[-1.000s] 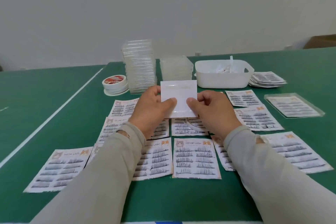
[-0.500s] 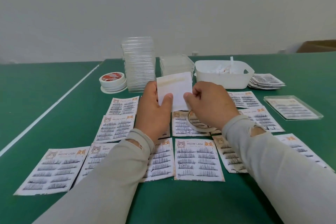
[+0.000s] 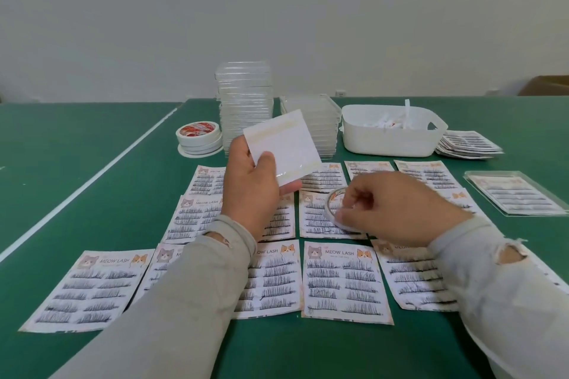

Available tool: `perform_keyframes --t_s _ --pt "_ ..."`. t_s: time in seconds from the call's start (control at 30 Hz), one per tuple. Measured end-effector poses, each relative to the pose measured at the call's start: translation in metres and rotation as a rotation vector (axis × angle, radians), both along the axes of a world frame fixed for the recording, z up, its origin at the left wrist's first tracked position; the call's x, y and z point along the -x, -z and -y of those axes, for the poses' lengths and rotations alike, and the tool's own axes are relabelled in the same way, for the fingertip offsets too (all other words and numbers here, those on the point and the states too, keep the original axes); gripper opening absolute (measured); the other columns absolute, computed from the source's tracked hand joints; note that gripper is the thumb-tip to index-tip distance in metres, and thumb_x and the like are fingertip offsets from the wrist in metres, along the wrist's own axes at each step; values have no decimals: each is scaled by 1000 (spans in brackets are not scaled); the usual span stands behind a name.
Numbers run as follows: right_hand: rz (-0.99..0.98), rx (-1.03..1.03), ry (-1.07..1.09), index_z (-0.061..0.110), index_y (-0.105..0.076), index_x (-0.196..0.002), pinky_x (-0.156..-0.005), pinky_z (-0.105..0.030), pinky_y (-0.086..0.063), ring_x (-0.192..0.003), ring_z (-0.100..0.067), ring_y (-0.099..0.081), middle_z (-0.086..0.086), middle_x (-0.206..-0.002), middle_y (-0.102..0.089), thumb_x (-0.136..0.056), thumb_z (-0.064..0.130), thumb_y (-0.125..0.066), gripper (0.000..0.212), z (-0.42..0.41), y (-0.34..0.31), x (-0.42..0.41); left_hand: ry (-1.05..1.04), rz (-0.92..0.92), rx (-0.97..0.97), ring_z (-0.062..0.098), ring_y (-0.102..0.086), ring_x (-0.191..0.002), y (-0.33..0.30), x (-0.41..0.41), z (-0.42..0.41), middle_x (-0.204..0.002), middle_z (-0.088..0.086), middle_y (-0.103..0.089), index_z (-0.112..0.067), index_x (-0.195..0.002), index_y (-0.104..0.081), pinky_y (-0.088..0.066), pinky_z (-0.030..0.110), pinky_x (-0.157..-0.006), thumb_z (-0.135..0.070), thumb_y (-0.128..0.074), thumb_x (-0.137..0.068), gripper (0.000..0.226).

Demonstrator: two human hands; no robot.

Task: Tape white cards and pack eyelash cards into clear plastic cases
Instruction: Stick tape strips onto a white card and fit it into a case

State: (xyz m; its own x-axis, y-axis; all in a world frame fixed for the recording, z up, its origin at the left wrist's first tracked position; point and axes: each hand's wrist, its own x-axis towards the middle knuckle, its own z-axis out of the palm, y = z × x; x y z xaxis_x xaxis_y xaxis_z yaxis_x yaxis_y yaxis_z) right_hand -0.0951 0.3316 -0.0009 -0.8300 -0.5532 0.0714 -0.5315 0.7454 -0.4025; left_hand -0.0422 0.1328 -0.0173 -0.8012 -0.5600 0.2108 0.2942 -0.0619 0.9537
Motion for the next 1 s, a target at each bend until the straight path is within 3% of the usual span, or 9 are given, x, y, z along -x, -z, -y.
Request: perform_keyframes --t_s 0.27,0.4,0.53,0.6,0.67,0.73,0.8,0.9,1.0 --pt "-23 -117 -47 28 -66 -75 -61 -24 -45 -71 -5 -60 12 -73 -67 -84 39 -73 16 3 -6 -9 -25 28 56 14 -61 -108 1 0 1 -135 -11 -54 -36 -137 -37 -62 28 -65 -2 -45 -102 50" --pt "-114 366 -18 29 -67 -79 -58 -15 -47 -65 -2 -60 10 -73 -68 -88 33 -65 10 -4 -16 -7 -69 -5 157 7 -67 -100 3 -3 4 -138 -7 -55 -51 -151 -17 -57 17 -62 -3 -47 -102 75" --pt "73 773 -9 26 -72 -89 -49 -24 -48 -54 -13 -51 8 -59 -55 -100 17 -55 22 1 -15 -9 -74 17 284 9 -63 -105 3 -4 4 -131 -8 -58 -44 -130 -48 -61 24 -66 -1 -46 -100 53" --pt "289 928 24 25 -74 -84 -43 -28 -39 -50 -14 -40 3 -58 -47 -102 12 -51 31 7 -13 -10 -67 47 334 1 -66 -86 3 -4 1 -117 -13 -63 -33 -109 -63 -62 26 -64 0 -46 -99 39" --pt "509 1025 15 21 -72 -85 -39 -23 -30 -46 -12 -32 1 -59 -43 -101 7 -48 31 10 -11 -9 -36 60 395 -4 -58 -58 4 -5 -2 -103 -11 -69 -28 -99 -69 -51 15 -52 2 -47 -97 37" --pt "657 1036 -3 15 -67 -92 -37 -20 -24 -45 -11 -26 1 -59 -41 -100 5 -47 24 11 -9 -8 18 67 434 -2 -46 -47 3 -7 -6 -88 -11 -71 -26 -94 -73 -39 13 -47 4 -48 -93 39" --pt "731 1004 4 14 -65 -93 -36 -18 -22 -44 -10 -24 0 -59 -39 -100 5 -47 21 12 -7 -8 66 52 424 5 -48 -52 0 -10 -10 -73 -9 -70 -25 -86 -75 -39 15 -50 0 -51 -92 35" --pt "768 931 11 13 -62 -92 -35 -17 -21 -43 -9 -24 0 -58 -39 -100 5 -47 19 13 -6 -9 151 -5 376 9 -61 -74 -4 -13 -15 -80 4 -75 -17 -76 -78 -48 19 -70 -23 -55 -88 26" --pt "786 881 6 11 -61 -95 -35 -16 -22 -41 -8 -25 1 -56 -40 -101 4 -47 16 13 -6 -10 158 -9 406 8 -59 -71 -2 -13 -16 -78 9 -73 -11 -75 -76 -47 23 -68 -26 -64 -90 25"
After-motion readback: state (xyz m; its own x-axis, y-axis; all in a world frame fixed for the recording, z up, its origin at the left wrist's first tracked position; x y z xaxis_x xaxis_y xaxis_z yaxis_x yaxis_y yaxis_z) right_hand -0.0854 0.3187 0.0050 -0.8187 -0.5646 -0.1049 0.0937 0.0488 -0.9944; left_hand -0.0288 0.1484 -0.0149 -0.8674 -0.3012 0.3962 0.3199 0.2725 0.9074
